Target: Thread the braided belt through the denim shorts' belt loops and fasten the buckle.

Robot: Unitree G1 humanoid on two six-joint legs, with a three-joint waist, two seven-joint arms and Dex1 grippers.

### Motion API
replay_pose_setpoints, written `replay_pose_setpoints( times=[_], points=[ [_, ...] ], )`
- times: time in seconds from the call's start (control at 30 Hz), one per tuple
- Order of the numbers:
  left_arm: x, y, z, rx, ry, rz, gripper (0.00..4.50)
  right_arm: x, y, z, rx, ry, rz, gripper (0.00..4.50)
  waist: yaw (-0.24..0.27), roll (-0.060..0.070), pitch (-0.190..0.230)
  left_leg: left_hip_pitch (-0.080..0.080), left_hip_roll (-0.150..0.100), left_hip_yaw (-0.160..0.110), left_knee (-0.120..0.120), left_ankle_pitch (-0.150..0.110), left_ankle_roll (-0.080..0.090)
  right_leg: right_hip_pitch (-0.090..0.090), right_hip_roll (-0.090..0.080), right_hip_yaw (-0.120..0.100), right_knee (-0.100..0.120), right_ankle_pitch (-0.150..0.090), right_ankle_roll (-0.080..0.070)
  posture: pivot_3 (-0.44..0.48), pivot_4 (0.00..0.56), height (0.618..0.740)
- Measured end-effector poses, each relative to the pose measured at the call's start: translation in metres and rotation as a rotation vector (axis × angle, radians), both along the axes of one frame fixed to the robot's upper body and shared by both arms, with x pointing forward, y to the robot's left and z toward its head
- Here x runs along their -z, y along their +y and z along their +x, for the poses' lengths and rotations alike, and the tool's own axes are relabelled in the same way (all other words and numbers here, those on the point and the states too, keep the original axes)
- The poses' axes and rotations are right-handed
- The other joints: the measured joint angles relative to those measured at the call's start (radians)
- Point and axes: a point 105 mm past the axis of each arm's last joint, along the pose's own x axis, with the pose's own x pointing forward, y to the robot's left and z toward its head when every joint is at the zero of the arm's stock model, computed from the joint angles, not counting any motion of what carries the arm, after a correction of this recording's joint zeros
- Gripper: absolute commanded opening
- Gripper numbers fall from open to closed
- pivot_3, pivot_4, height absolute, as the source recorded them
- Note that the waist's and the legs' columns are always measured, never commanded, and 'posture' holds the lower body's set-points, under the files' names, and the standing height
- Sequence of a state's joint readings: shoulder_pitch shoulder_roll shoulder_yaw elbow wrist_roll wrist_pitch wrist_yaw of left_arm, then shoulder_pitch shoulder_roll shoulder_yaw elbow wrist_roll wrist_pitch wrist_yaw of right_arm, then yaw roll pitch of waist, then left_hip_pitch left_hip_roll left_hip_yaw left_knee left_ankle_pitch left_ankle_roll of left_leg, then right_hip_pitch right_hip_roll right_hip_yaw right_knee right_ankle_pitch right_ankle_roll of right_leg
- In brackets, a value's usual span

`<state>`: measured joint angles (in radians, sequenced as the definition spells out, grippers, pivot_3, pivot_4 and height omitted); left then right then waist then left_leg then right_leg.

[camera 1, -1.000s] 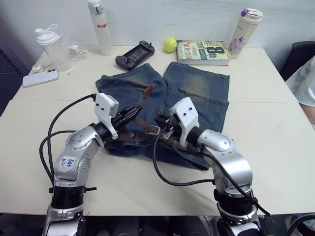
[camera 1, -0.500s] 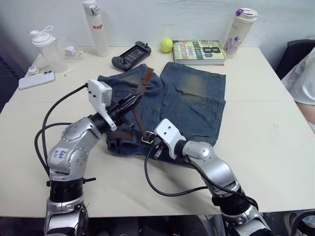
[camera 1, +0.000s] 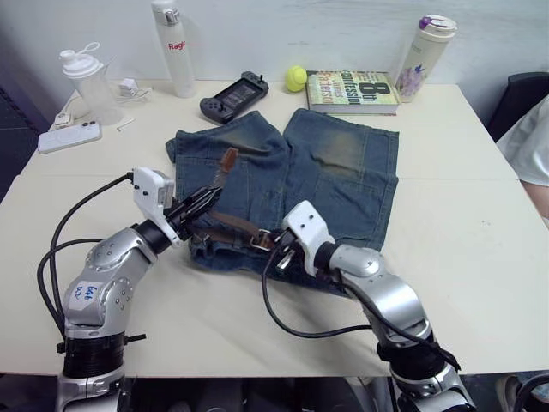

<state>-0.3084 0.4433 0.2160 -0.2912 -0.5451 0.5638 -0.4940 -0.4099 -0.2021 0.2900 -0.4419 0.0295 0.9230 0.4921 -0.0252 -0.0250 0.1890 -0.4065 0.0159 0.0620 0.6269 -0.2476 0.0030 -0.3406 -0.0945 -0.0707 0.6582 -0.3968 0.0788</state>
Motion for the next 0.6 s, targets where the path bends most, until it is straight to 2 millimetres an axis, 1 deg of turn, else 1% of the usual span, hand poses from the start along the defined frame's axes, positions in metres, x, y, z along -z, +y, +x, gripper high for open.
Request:
replay_pose_setpoints(
  times=[0.1, 0.17, 0.3, 0.47, 0.6],
  points=[
    [-0.001, 0.0, 0.0, 0.001, -0.005, 0.0, 0.0, 0.008, -0.014, 0.002, 0.022, 0.013, -0.07, 0.02, 0.0, 0.0, 0.0, 0.0, 0.0, 0.0, 0.0, 0.0, 0.0, 0.0, 0.0, 0.0, 0.0, 0.0, 0.0, 0.0, 0.15, 0.74],
    [-0.001, 0.0, 0.0, -0.001, -0.005, 0.0, 0.0, 0.011, -0.018, 0.001, 0.028, 0.021, -0.086, 0.02, -0.001, 0.0, 0.0, 0.0, 0.0, 0.0, 0.0, 0.0, 0.0, 0.0, 0.0, 0.0, -0.001, 0.0, 0.0, 0.0, 0.15, 0.74],
    [-0.001, -0.002, 0.0, 0.006, -0.003, 0.002, 0.0, 0.013, -0.01, -0.002, 0.0, 0.024, -0.093, 0.02, -0.003, 0.0, 0.0, 0.0, 0.0, 0.001, -0.001, 0.0, 0.0, -0.001, 0.0, 0.0, 0.0, 0.0, 0.0, 0.0, 0.15, 0.74],
    [0.001, -0.005, 0.0, 0.013, 0.003, 0.006, 0.0, 0.003, 0.003, -0.001, -0.028, -0.013, -0.073, 0.02, -0.002, 0.0, 0.0, 0.0, 0.0, 0.001, -0.001, 0.0, 0.0, 0.0, 0.0, 0.0, -0.001, 0.0, 0.0, 0.0, 0.15, 0.74],
    [0.003, -0.004, 0.0, 0.011, 0.009, 0.006, 0.0, -0.003, 0.004, 0.002, -0.031, -0.043, -0.073, 0.02, -0.001, 0.0, 0.0, 0.0, 0.0, 0.001, 0.0, 0.0, 0.0, 0.0, 0.0, 0.0, -0.001, 0.0, 0.0, 0.0, 0.15, 0.74]
  ],
)
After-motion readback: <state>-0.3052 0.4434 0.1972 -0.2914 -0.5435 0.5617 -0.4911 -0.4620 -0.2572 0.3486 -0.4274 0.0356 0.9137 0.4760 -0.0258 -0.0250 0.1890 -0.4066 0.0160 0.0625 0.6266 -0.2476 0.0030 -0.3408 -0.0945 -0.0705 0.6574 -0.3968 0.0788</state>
